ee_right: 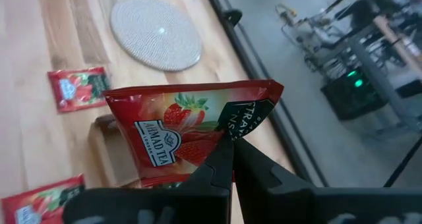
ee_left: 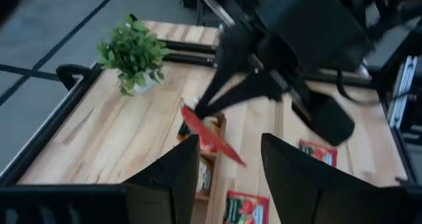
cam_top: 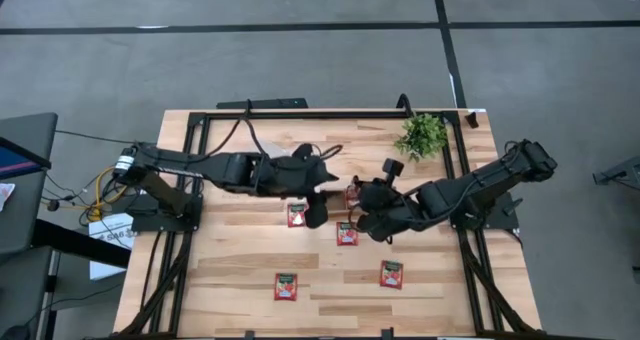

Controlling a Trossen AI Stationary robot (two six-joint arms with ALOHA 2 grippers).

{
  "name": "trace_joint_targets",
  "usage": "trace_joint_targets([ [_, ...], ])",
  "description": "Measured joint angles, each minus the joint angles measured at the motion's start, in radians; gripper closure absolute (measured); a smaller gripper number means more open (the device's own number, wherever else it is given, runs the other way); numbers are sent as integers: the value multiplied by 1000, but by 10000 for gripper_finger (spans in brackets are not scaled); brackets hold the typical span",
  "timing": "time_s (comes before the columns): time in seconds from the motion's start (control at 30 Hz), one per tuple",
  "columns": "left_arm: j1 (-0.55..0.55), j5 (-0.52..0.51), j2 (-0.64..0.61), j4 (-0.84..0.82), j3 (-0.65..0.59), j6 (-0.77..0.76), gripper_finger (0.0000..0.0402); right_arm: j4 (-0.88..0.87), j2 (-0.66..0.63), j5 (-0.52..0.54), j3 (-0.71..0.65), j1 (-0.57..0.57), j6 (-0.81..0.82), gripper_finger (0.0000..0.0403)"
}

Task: Pick & Place Tea
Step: Put the red tea bag into the left section of the wooden organizer

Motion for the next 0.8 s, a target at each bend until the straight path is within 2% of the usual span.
trace_joint_targets([
  [0.27, 76, 153, 0, 27, 9, -105, 245, 148, 0, 28, 0, -4, -180, 403],
  [0.5, 87, 167, 0, 18, 9, -117, 245, 225, 0, 26, 0, -23, -287, 403],
  [0.8, 87, 144, 33, 1, 10, -118, 245, 244, 0, 2, 0, -38, -303, 403],
])
